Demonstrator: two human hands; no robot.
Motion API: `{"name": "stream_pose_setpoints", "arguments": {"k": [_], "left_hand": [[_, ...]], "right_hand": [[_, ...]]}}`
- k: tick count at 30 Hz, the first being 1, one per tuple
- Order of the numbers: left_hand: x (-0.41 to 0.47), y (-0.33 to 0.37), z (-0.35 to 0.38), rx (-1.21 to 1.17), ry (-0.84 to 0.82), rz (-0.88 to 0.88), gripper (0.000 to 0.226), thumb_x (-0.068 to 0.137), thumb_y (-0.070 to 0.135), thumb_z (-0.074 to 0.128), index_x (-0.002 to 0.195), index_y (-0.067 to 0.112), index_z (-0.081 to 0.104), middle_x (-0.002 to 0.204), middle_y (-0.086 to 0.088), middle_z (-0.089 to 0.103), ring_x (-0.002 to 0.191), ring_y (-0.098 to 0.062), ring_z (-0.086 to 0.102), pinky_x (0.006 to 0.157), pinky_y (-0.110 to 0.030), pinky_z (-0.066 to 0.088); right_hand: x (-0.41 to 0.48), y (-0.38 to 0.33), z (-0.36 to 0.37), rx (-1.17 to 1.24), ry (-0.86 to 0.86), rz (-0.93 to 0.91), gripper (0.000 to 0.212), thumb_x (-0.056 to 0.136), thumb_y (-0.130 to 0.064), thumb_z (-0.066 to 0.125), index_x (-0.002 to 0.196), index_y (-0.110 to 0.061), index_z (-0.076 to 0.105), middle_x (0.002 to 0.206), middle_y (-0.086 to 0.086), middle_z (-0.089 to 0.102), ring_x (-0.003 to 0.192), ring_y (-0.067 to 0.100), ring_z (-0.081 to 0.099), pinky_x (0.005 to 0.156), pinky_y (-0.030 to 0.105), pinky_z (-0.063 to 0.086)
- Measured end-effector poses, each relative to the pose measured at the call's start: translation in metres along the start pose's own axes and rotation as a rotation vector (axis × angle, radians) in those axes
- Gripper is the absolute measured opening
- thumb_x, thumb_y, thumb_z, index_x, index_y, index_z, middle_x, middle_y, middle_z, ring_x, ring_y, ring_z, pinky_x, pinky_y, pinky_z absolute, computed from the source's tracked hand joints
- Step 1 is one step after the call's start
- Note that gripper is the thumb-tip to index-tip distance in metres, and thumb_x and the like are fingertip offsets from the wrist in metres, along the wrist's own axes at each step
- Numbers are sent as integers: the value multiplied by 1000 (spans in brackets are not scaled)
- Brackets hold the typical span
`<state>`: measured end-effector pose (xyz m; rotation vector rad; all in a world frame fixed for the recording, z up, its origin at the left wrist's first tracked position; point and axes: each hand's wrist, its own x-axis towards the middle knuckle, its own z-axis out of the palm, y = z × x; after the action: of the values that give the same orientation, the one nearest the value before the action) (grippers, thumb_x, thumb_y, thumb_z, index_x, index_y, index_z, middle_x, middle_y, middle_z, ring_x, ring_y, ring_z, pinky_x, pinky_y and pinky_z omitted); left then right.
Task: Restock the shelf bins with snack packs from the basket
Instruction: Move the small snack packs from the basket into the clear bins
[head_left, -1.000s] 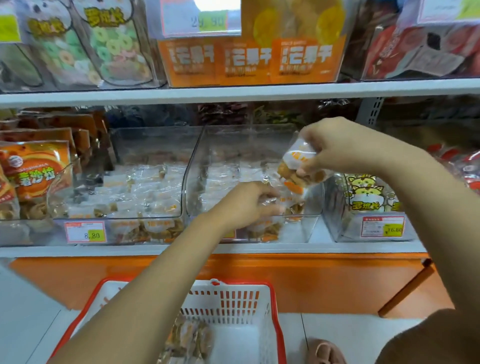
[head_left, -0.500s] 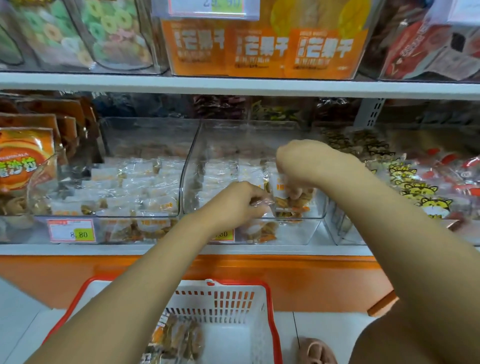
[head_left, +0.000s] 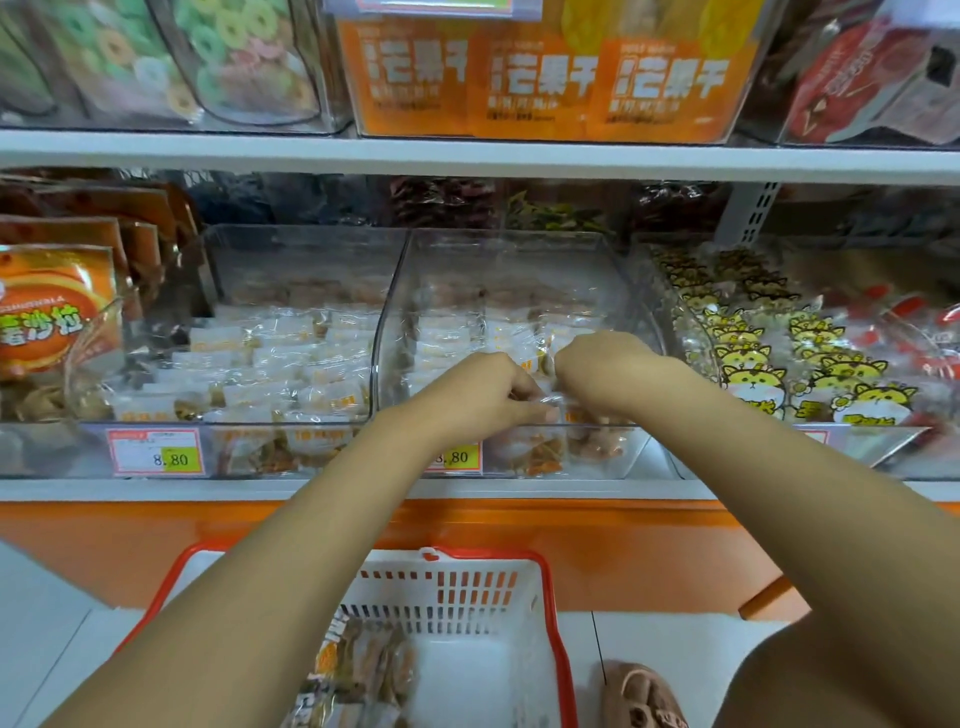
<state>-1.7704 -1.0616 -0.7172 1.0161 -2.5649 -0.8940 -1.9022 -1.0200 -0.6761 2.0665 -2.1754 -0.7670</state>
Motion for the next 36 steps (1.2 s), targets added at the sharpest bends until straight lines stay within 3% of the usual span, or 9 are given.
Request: {"name": "stream_pose_setpoints", "arguments": {"k": [5, 9, 12, 15, 18, 24, 29, 33, 36], "left_hand": [[3, 9, -1, 33, -47, -44, 30, 86, 43, 66, 82, 14, 75, 42, 11, 41, 43, -4, 38, 46, -18, 28], [7, 10, 6, 48, -23, -69, 39, 86, 42, 66, 82, 3, 70, 57, 2, 43, 54, -13, 38, 56, -28, 31], [7, 7, 10, -12, 51, -67, 32, 83, 35, 73, 88, 4, 67, 71, -3, 56, 63, -15, 49, 62, -30, 41], [5, 6, 15, -87, 197, -61, 29, 76, 28, 80, 91, 9, 65, 80, -1, 65, 70, -12, 57, 66, -22, 47], [3, 6, 19, -46, 297, -37, 27, 75, 28, 81, 85, 11, 62, 79, -1, 65, 70, -13, 57, 62, -23, 47], [-3, 11, 22, 7, 379, -10, 19, 79, 28, 75, 79, 14, 64, 80, 0, 66, 75, -18, 59, 69, -35, 50], [-5, 10, 18, 113, 306, -6, 21, 83, 34, 71, 83, 14, 64, 82, 0, 67, 77, -18, 59, 71, -34, 49], [-4, 7, 19, 73, 303, -7, 21, 82, 33, 72, 83, 13, 65, 81, -1, 67, 75, -17, 59, 71, -34, 50], [-3, 4, 21, 17, 303, -1, 23, 80, 34, 75, 82, 12, 67, 79, 1, 68, 72, -13, 60, 70, -31, 50]], "right_hand": [[2, 10, 9, 129, 20, 2, 25, 82, -10, 68, 107, -11, 62, 82, 1, 54, 87, 27, 57, 69, 28, 44], [-9, 25, 2, 220, 30, -31, 37, 73, -27, 81, 104, -11, 68, 99, 6, 67, 94, 25, 62, 73, 28, 48], [-22, 37, -5, 370, 205, -31, 10, 80, -18, 71, 87, -11, 71, 89, 5, 71, 89, 23, 65, 75, 28, 50], [-31, 34, -1, 480, 33, -41, 20, 90, -13, 54, 84, -6, 71, 83, 8, 72, 82, 25, 67, 73, 28, 53], [-30, 29, -1, 474, -33, 12, 16, 89, -13, 54, 81, -8, 67, 77, 7, 68, 76, 27, 64, 65, 26, 50], [-21, 17, 2, 713, -411, -13, 39, 99, -22, 38, 103, 2, 69, 99, 13, 72, 93, 26, 69, 87, 38, 55], [-10, 12, 6, 731, -480, 31, 38, 98, -13, 37, 106, 12, 65, 106, 24, 68, 102, 36, 66, 94, 43, 52], [-6, 11, 15, 741, -583, 51, 43, 101, -18, 31, 118, 10, 59, 120, 23, 62, 114, 34, 59, 103, 43, 45], [-2, 12, 19, 764, -542, 68, 42, 102, -20, 30, 119, 8, 57, 123, 23, 60, 117, 34, 57, 103, 43, 45]]}}
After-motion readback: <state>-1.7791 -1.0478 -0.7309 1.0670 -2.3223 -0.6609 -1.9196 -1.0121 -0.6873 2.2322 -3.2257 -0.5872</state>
